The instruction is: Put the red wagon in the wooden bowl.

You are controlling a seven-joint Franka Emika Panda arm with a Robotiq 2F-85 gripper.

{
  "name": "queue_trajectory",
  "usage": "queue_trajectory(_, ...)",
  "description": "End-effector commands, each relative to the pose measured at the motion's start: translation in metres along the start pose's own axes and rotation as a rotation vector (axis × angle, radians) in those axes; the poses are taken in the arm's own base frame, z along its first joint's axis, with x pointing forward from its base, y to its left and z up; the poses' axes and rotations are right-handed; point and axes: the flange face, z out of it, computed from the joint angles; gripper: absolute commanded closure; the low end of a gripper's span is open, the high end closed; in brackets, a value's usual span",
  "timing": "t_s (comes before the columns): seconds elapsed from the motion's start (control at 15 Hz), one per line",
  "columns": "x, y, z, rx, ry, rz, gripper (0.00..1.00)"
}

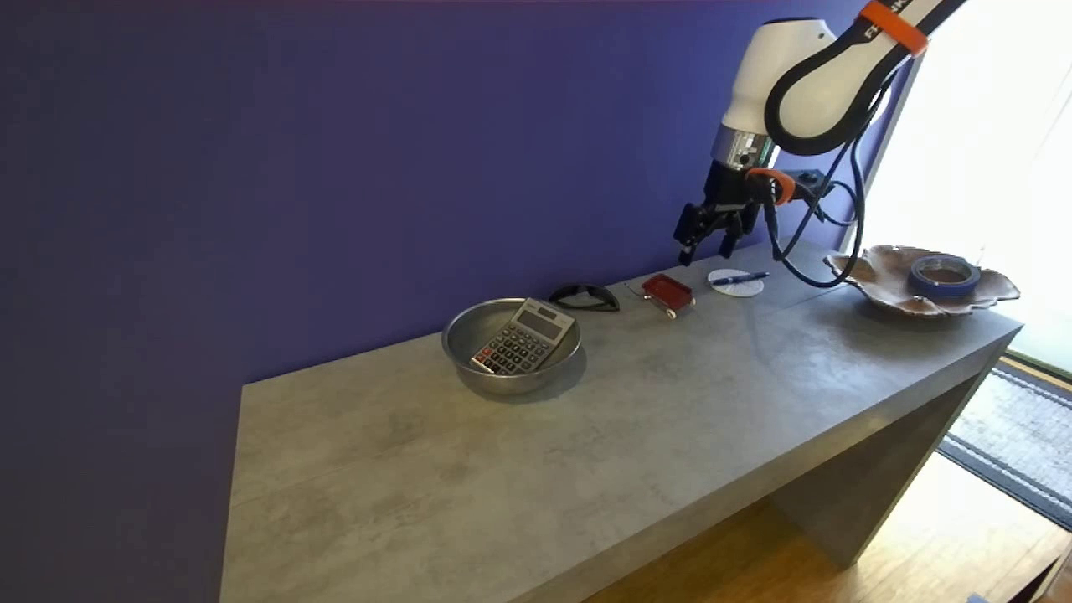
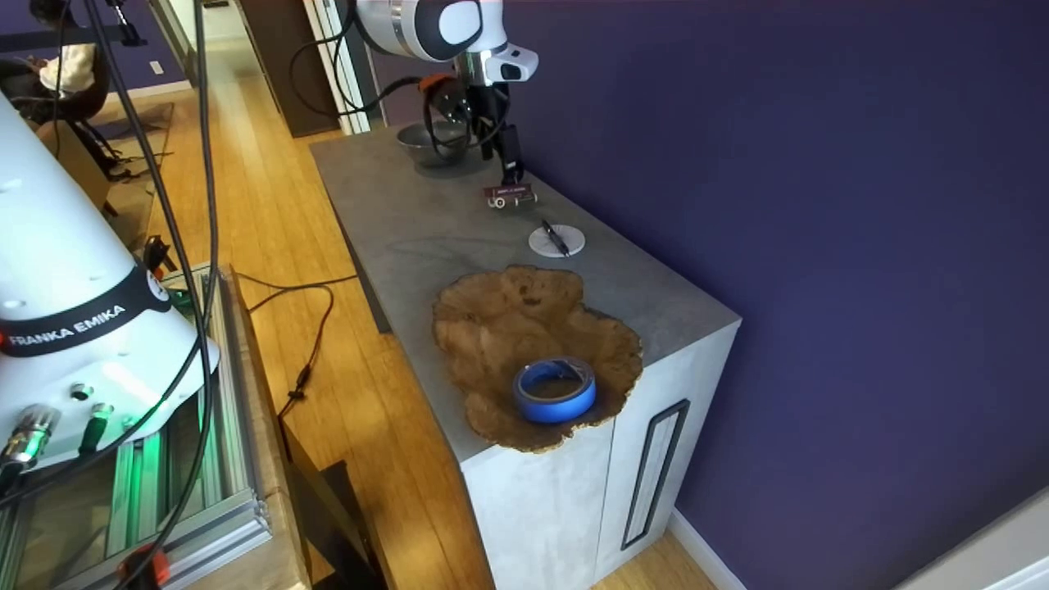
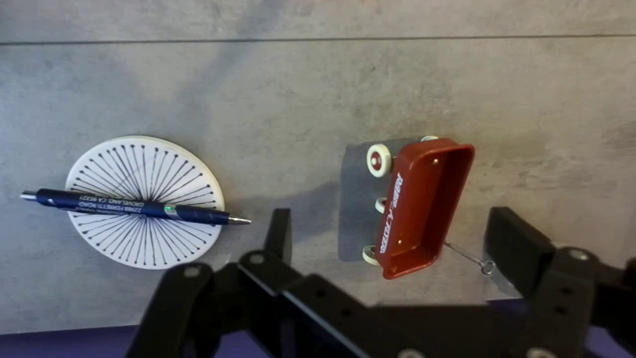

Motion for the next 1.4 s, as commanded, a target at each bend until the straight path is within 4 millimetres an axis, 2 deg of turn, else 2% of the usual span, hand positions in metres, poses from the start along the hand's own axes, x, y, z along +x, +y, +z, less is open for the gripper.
queue_trajectory(0.0,0.003,-0.002,0.005,0.001,-0.002,0.003,0.00)
queue_trajectory(0.27,0.009,-0.003,0.015,0.005,0.031,0.029,0.00)
queue_trajectory(0.47,0.009,-0.003,0.022,-0.001,0.039,0.025,0.10)
queue_trajectory(0.53,0.007,-0.004,0.024,-0.008,0.042,0.020,0.20)
queue_trajectory(0.6,0.007,-0.005,0.027,-0.013,0.049,0.016,0.23)
queue_trajectory(0.67,0.006,-0.007,0.029,-0.019,0.051,0.008,0.37)
queue_trajectory(0.8,0.003,-0.012,0.035,-0.031,0.052,-0.009,0.51)
queue_trajectory(0.87,0.000,-0.015,0.039,-0.040,0.050,-0.018,0.51)
queue_trajectory(1.13,-0.007,-0.023,0.051,-0.062,0.038,-0.039,0.66)
queue_trajectory(1.2,-0.008,-0.024,0.054,-0.065,0.036,-0.041,0.66)
queue_trajectory(1.27,-0.009,-0.025,0.056,-0.068,0.036,-0.042,0.84)
queue_trajectory(1.33,-0.009,-0.025,0.058,-0.067,0.035,-0.041,0.90)
